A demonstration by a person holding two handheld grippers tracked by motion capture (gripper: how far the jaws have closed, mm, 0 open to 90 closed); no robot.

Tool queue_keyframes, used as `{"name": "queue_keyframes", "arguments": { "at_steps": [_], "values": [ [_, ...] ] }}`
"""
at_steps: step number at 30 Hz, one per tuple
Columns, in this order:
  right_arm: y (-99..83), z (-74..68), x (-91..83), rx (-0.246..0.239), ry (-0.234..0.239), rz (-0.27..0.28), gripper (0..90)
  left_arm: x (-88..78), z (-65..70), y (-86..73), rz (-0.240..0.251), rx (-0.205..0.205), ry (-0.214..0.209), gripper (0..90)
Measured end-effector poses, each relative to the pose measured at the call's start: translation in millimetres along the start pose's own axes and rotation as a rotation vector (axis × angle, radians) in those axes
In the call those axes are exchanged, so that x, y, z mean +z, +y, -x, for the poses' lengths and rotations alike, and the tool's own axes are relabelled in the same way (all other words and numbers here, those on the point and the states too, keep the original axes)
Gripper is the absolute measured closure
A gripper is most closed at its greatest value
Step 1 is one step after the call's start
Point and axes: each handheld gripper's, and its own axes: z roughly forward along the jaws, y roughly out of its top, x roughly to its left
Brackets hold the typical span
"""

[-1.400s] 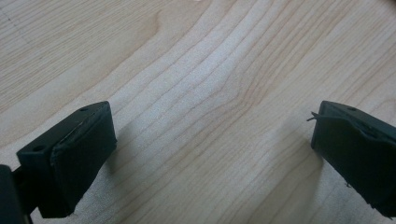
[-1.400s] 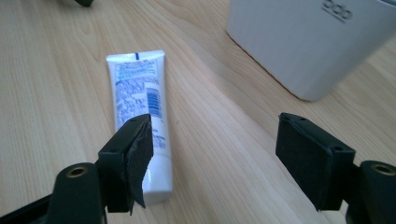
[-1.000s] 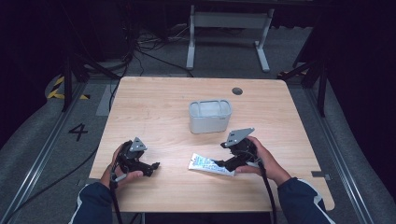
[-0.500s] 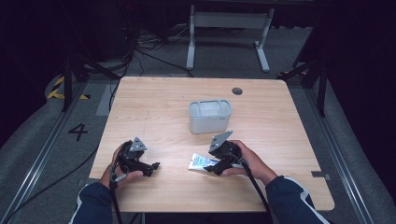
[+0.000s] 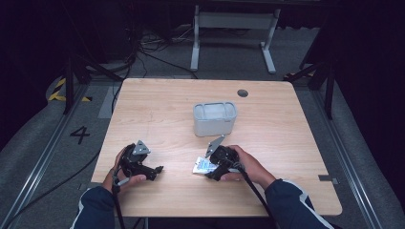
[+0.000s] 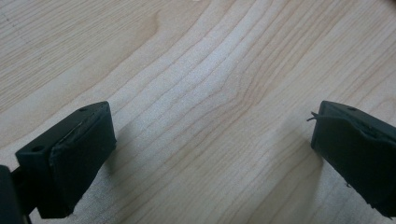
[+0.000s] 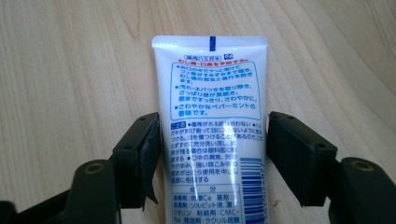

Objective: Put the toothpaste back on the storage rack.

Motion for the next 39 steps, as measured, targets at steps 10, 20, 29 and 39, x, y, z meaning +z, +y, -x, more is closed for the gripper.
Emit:
{"name": "queue_keyframes", "arguments": {
  "at_steps": [10,20,29,39],
  "values": [
    [11.5,-0.7,2.3,-0.009,0.003,-0.061,39.0,0.0,0.1,-0.1,0.0,0.0,0.0,0.2],
    [8.6,-0.3,-2.3,-0.009,0.0,-0.104,42.5,0.1,0.3,-0.1,0.001,-0.005,0.0,0.2],
    [8.1,-0.5,-3.7,-0.018,0.003,-0.099,50.1,0.0,0.0,0.1,-0.001,0.0,0.002,0.2],
    [2.8,2.6,-8.9,-0.012,0.017,-0.045,60.9,0.1,0.1,0.1,0.0,-0.001,0.001,0.2]
  ]
}}
